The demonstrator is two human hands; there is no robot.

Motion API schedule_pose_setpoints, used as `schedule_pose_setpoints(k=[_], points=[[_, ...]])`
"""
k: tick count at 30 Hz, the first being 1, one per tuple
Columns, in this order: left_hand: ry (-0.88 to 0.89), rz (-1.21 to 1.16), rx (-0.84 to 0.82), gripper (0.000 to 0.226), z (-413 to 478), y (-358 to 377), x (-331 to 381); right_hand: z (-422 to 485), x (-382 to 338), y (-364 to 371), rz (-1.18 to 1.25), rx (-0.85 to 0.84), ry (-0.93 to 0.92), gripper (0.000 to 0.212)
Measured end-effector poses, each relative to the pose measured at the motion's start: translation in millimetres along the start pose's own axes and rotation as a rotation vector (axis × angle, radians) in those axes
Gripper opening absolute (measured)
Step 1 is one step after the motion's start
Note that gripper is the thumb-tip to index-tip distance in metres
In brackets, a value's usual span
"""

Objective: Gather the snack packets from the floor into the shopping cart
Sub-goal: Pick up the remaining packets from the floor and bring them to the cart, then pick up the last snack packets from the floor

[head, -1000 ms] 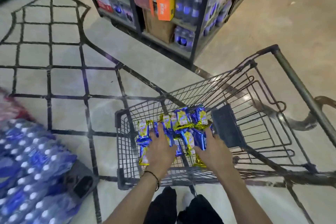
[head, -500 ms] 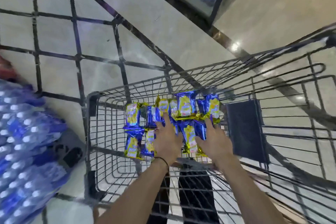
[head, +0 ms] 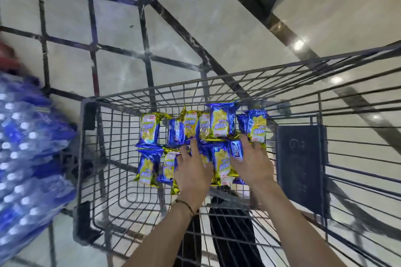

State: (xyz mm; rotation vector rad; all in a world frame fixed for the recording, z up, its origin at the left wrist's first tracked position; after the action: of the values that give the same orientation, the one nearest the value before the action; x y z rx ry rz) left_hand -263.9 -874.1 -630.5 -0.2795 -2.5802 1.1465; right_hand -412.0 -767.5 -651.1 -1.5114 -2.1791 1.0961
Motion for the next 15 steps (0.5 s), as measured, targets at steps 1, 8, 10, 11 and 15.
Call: schedule_pose_setpoints(k=[1,8,10,11,15], points=[[0.002,0.008,0.01,0.085,-4,-4,-1,-2,-1,-4,-0.008,0.008,-0.017,0.075],[0.024,-0.016,0.111,0.051,-38,-59,-4,-32,-24,-46,-0.112,0.043,-0.13,0.064],[0.079,0.011,0.132,0.048,-51,-79,-5,-45,-41,-60,-0.138,0.042,-0.187,0.06],[0.097,0.034,0.136,0.047,-58,-89,-6,-52,-51,-67,-0.148,0.038,-0.215,0.058],[0.1,0.137,0.169,0.048,-90,-123,-23,-87,-95,-88,-0.197,0.075,-0.386,0.056]])
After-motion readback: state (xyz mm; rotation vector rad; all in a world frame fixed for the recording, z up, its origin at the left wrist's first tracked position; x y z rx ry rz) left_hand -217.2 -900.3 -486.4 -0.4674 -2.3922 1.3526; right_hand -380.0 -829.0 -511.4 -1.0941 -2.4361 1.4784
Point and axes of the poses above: each hand's wrist, its own z-axis towards the middle knuckle, its own y-axis out of the palm, x = y × z, the point moved 6 cm from there along z, towards the middle knuckle, and after that the axes turned 3 degrees about y, right-handed, at the moved point
